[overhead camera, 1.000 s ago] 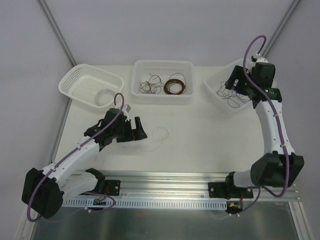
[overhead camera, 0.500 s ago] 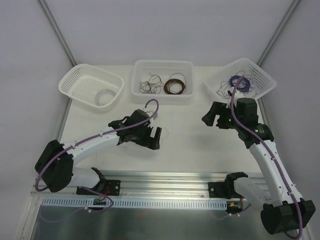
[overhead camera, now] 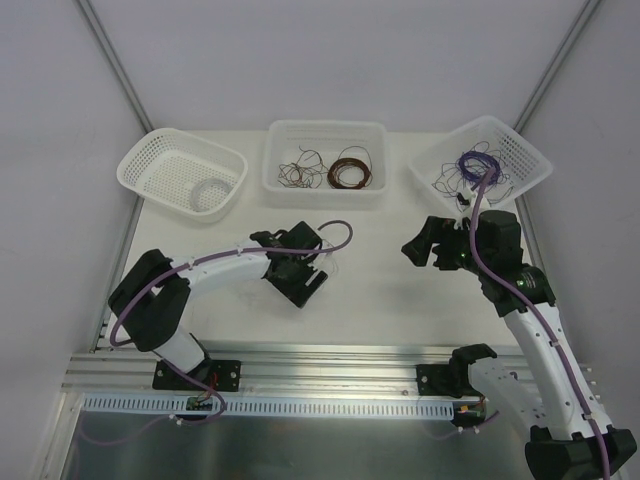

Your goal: Untangle the cables

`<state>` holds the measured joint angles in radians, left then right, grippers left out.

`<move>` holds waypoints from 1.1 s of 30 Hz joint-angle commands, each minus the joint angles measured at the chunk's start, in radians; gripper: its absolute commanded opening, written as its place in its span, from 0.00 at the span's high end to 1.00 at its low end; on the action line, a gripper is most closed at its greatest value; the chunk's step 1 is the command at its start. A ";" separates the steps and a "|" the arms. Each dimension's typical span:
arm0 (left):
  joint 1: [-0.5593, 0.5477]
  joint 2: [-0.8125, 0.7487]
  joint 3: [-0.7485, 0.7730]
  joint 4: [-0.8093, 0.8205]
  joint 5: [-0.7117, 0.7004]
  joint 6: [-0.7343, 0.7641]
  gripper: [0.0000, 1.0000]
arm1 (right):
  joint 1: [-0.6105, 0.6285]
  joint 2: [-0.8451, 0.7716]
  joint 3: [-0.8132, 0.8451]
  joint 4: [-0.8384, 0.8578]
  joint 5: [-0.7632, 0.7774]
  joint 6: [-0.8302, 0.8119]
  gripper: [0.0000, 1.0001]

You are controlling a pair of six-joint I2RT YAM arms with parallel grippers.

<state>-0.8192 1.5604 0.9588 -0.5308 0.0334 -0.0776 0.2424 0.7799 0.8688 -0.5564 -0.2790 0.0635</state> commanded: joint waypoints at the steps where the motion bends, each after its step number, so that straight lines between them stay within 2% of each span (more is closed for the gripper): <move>1: -0.015 0.039 0.046 -0.081 -0.029 0.097 0.30 | 0.005 -0.014 -0.007 0.006 -0.028 -0.001 0.07; 12: -0.097 0.165 0.077 -0.124 -0.124 0.110 0.41 | 0.006 -0.008 -0.021 0.024 -0.043 0.013 0.08; 17: -0.133 0.188 0.081 -0.144 -0.151 0.105 0.52 | 0.006 -0.011 -0.028 0.029 -0.045 0.016 0.08; 18: -0.135 0.191 0.081 -0.146 -0.153 0.105 0.59 | 0.005 -0.011 -0.030 0.030 -0.045 0.015 0.08; 20: -0.138 0.194 0.084 -0.147 -0.155 0.102 0.66 | 0.003 -0.011 -0.031 0.033 -0.045 0.018 0.08; 22: -0.140 0.201 0.087 -0.150 -0.152 0.102 0.80 | 0.006 -0.011 -0.031 0.032 -0.045 0.019 0.08; 24: -0.140 0.202 0.087 -0.152 -0.153 0.104 0.90 | 0.008 -0.014 -0.031 0.030 -0.040 0.016 0.08; 25: -0.141 0.201 0.093 -0.153 -0.153 0.104 0.99 | 0.006 -0.018 -0.031 0.029 -0.039 0.016 0.08; 30: -0.141 0.126 0.147 -0.158 -0.098 0.082 1.00 | 0.005 -0.036 -0.030 0.023 -0.013 0.007 0.08; 33: -0.141 0.075 0.230 -0.156 -0.009 0.046 1.00 | 0.005 -0.059 -0.031 0.027 0.015 0.002 0.08</move>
<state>-0.9661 1.7245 1.0962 -0.6773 -0.0475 0.0051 0.2432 0.7555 0.8364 -0.5571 -0.2932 0.0673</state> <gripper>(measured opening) 0.006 0.922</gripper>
